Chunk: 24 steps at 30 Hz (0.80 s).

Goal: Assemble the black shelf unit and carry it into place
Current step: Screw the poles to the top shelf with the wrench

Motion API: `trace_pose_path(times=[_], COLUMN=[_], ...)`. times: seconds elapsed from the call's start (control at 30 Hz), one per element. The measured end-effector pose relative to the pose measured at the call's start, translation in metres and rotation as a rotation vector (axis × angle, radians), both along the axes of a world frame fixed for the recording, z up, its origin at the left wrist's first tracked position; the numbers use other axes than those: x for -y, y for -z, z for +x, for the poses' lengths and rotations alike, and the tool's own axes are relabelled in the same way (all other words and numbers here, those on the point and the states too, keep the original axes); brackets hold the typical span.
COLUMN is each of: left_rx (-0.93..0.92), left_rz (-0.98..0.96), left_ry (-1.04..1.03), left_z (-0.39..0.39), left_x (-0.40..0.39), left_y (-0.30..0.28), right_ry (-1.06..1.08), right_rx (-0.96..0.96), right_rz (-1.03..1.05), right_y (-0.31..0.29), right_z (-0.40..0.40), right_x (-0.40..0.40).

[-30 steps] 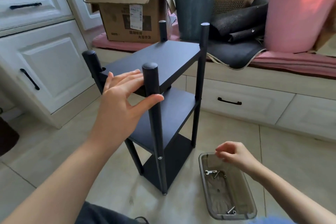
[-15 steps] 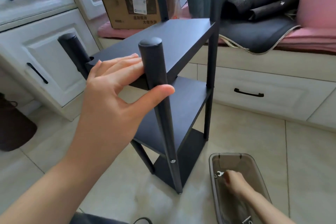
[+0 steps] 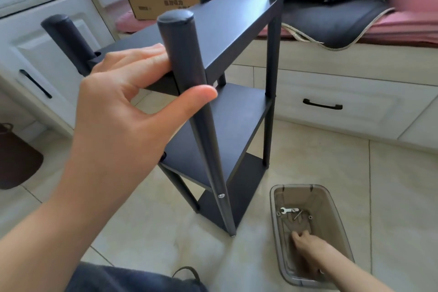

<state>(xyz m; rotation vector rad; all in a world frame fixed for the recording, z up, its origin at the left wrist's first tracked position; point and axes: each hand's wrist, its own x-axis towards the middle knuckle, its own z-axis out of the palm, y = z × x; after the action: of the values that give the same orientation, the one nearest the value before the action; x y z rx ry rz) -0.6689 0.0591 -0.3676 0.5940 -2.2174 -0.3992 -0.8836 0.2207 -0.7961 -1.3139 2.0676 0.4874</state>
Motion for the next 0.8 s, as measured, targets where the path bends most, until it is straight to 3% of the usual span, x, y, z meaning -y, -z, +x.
trace_pose_path(times=[0.3, 0.4, 0.8], left_rx=[-0.018, -0.023, -0.039], left_rz=[0.025, 0.026, 0.029], left_ry=[0.014, 0.008, 0.037], left_z=[0.0, 0.0, 0.0], left_x=[-0.003, -0.004, 0.0], left_y=[0.0, -0.001, 0.003], right_ry=[0.047, 0.15, 0.109], right_rx=[0.13, 0.135, 0.155], right_rz=[-0.239, -0.181, -0.081], right_y=[-0.008, -0.015, -0.005], right_z=[0.005, 0.001, 0.013], right_x=[0.031, 0.038, 0.037])
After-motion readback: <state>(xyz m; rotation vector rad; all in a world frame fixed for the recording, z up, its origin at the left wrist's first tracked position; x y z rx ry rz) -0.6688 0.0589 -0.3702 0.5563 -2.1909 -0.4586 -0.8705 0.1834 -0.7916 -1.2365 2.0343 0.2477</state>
